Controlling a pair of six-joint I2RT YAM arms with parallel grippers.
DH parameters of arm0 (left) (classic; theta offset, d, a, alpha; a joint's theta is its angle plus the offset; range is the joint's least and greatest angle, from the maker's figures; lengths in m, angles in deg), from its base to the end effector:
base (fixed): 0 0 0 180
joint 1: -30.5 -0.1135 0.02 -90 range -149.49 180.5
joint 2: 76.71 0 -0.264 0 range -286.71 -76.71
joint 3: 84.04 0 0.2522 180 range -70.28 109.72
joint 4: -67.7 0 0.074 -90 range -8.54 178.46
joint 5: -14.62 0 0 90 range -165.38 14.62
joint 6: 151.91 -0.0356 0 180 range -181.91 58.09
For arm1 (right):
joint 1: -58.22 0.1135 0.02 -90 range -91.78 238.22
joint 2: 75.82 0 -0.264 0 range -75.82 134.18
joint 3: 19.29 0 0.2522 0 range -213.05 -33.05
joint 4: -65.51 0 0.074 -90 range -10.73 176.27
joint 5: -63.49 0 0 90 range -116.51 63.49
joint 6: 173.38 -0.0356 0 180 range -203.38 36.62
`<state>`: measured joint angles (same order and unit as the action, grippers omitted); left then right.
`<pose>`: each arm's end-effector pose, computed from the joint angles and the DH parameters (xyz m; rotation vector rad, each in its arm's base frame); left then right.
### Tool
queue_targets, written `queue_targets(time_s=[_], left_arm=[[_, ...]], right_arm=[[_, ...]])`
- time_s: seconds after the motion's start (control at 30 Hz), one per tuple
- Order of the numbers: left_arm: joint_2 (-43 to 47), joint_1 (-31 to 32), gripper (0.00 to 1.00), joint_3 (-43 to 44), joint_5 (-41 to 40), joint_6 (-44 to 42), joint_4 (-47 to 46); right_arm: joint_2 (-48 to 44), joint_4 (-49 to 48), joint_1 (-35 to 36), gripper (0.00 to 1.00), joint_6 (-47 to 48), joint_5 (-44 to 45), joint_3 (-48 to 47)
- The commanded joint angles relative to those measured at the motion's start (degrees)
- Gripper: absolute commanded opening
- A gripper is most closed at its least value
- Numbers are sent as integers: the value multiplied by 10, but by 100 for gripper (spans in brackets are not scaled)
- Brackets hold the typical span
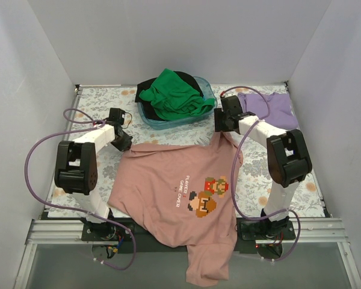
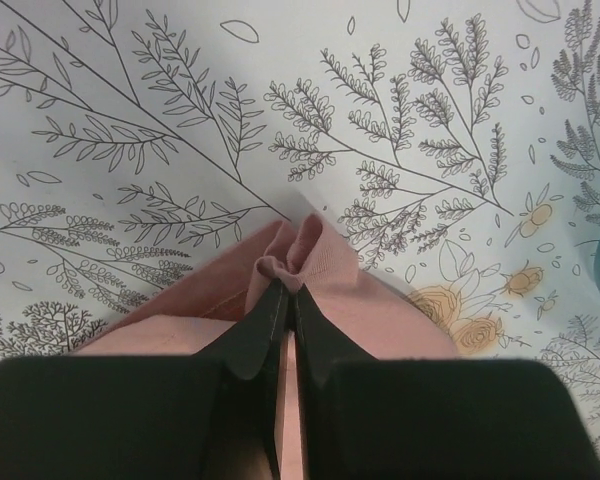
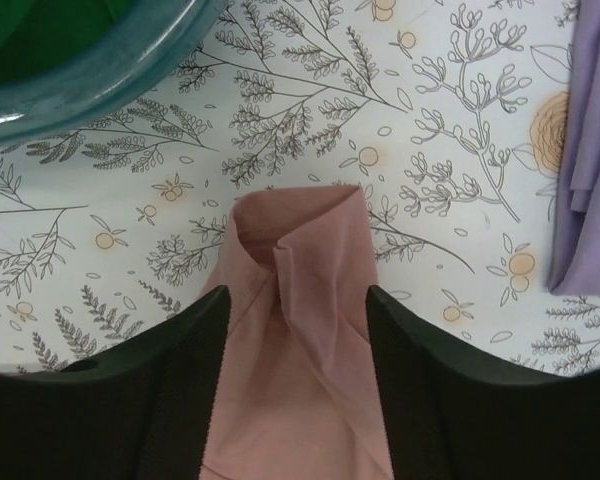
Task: Fold and stack the t-shirts
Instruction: Flatten the tshirt out
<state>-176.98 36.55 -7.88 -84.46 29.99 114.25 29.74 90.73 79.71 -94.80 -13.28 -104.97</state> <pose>0.3322 -0.0296 0.1673 -1.9305 2.0202 -0.2135 0.3795 0.1407 0.2051 -0.0932 2.3298 0.0136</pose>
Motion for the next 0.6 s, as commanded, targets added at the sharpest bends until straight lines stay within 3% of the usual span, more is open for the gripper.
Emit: queue_targets(time_s=[0.0, 0.03, 0.13, 0.3, 0.57], left_arm=[[47, -2, 0, 25, -30, -4, 11], [52, -2, 0, 26, -30, -7, 12], [69, -2, 0, 32, -26, -14, 21], [101, -2, 0, 20, -31, -11, 20], [115, -2, 0, 18, -74, -3, 46]], right_arm=[[21, -19, -1, 60, 9, -1, -38], [25, -19, -2, 52, 2, 5, -40], [32, -19, -8, 42, -4, 28, -39], [33, -17, -15, 43, -3, 18, -32], [39, -19, -16, 49, 28, -103, -20]])
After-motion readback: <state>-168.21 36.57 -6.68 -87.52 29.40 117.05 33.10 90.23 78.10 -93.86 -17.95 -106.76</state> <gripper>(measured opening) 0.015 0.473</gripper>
